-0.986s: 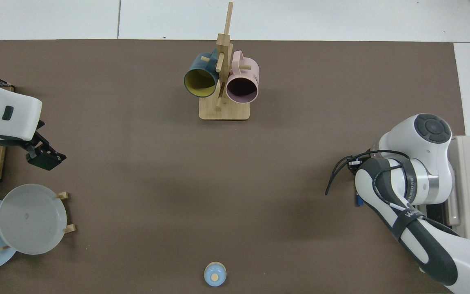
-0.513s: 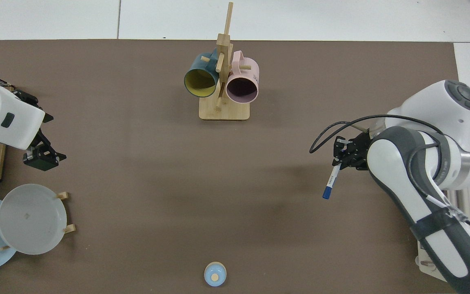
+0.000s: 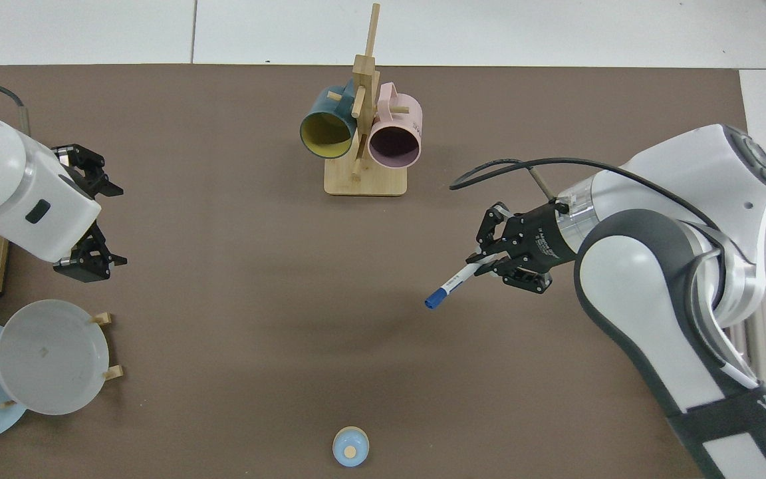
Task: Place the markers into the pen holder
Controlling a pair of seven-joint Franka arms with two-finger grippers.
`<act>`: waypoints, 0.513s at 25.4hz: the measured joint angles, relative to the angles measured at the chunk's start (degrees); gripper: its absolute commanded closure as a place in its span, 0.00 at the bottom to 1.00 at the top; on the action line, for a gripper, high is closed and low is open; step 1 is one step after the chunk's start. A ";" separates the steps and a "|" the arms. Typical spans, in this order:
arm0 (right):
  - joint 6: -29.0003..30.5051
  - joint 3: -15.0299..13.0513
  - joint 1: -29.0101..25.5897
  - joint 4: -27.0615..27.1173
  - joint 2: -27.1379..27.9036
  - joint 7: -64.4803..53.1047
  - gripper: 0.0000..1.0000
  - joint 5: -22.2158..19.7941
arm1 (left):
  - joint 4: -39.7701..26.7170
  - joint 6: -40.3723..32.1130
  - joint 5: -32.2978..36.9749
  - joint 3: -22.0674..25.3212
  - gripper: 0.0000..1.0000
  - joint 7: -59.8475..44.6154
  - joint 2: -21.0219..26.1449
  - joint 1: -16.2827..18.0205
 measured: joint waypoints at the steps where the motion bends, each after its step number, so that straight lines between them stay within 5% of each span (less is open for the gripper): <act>1: 0.00 0.02 0.76 0.35 -0.02 1.69 1.00 0.27 | 0.05 -0.35 0.00 -0.58 0.00 -1.05 -0.37 -0.08; 13: 12.92 0.19 11.68 1.11 -0.04 24.94 1.00 1.20 | -0.28 -1.65 -0.04 -9.95 0.00 -15.53 -2.27 -0.71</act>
